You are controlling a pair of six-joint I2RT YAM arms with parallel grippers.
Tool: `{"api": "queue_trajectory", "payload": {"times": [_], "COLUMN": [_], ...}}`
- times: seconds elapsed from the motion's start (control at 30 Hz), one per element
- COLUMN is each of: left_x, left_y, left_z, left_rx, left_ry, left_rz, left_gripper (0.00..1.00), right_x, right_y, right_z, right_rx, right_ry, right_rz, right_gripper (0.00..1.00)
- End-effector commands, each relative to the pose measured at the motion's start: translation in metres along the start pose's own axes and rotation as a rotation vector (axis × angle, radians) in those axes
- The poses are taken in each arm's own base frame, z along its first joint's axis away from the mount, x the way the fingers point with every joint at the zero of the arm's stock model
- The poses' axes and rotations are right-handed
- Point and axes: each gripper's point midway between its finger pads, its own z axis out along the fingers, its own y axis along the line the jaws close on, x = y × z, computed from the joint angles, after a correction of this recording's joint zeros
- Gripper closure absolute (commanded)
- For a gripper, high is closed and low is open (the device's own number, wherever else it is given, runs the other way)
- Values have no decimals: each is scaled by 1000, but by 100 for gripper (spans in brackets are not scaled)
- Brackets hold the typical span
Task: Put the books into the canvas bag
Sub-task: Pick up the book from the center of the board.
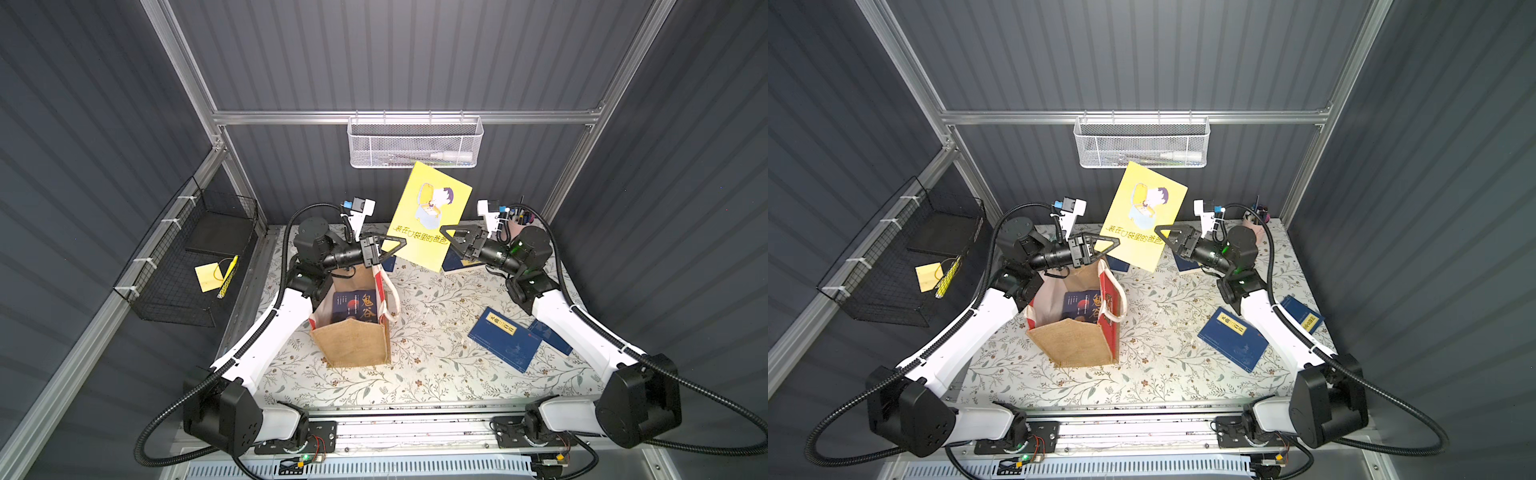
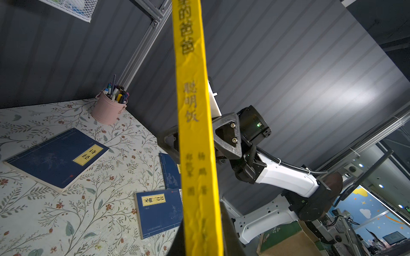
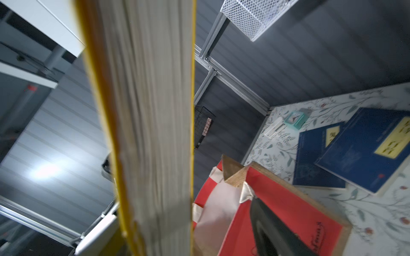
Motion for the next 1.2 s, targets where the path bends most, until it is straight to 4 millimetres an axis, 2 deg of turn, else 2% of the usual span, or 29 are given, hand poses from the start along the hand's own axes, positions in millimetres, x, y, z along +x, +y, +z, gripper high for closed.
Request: {"api": "queue_trajectory", "payload": {"times": [0.0,0.03,0.13,0.27,0.33,0.37,0.4,0.43,0.47,0.57,0.6,0.73,0.87,0.97,1.03,1.1,1.17], "left_x": [-5,-4,2,10,14,15,17,16,16,17,10,7,8,10,8,12,9], "left_y": [-11,-8,3,19,24,25,27,28,30,39,39,50,51,46,32,27,20], "left_z": [2,2,4,6,6,6,6,6,5,-1,-4,-14,-12,-5,0,2,2], "left_rx": [51,44,11,-50,-69,-75,-83,-95,-113,-196,-224,-306,-284,-206,-101,-36,-4], "left_ry": [-10,-5,19,62,91,100,111,119,129,163,157,165,166,167,164,160,151], "left_rz": [62,55,38,9,1,0,-7,-5,-2,9,26,54,46,6,-19,-46,-35], "left_gripper": [100,100,100,99,92,88,76,59,50,32,28,24,23,23,23,29,42], "right_x": [-1,-1,0,-1,0,1,3,5,7,15,19,30,38,40,42,43,43], "right_y": [12,13,14,12,13,13,12,13,13,15,14,41,55,61,62,58,53], "right_z": [1,0,-4,-11,-14,-15,-16,-18,-20,-27,-28,-37,-38,-37,-35,-33,-32], "right_rx": [-40,-42,-39,-21,-9,0,15,30,47,102,114,70,11,-31,-42,-35,-24], "right_ry": [19,20,16,5,14,21,31,43,54,105,131,207,258,271,277,281,280], "right_rz": [-13,-14,-19,-27,-35,-39,-44,-54,-60,-116,-136,-221,-236,-235,-226,-218,-210], "right_gripper": [48,57,73,83,89,91,93,95,96,98,98,99,99,99,99,99,99]}}
